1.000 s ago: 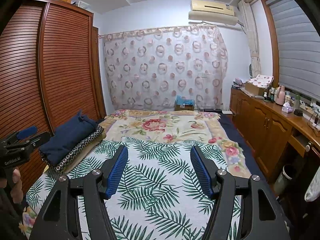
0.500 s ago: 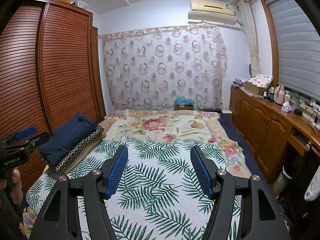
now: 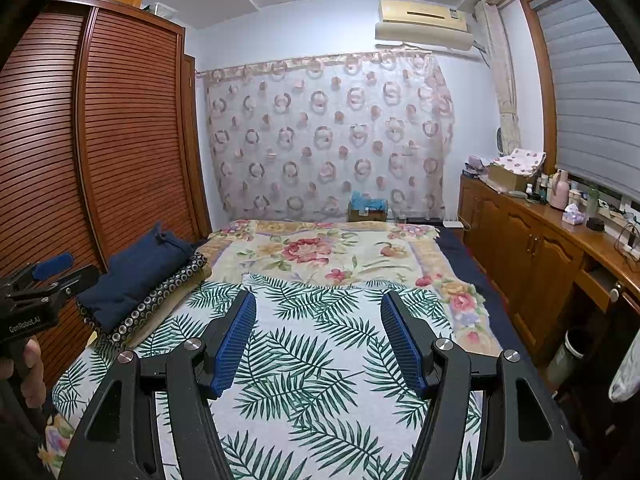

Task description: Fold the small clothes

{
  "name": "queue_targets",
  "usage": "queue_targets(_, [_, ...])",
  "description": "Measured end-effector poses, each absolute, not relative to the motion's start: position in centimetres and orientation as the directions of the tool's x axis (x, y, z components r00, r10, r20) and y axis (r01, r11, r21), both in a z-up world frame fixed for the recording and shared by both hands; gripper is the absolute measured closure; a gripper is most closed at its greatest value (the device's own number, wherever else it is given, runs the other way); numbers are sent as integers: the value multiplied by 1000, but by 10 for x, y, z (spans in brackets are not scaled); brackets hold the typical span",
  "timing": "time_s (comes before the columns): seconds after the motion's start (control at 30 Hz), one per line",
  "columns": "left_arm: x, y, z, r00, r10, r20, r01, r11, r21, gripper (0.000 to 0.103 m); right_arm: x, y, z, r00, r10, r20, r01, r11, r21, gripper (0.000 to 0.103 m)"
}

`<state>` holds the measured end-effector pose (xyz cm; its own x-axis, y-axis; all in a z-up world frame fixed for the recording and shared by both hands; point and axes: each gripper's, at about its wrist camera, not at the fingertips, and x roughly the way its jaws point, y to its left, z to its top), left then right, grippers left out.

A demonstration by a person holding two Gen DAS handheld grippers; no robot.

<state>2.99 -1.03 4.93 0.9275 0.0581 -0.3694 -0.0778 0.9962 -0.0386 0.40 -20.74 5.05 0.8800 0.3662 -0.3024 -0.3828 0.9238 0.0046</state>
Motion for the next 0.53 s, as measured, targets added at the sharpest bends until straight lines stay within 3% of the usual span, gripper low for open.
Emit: queue_targets(0.53, [31, -10, 48, 927, 59, -369, -78, 996, -36, 15, 4, -204, 51, 883, 363, -297, -379, 925, 6, 36])
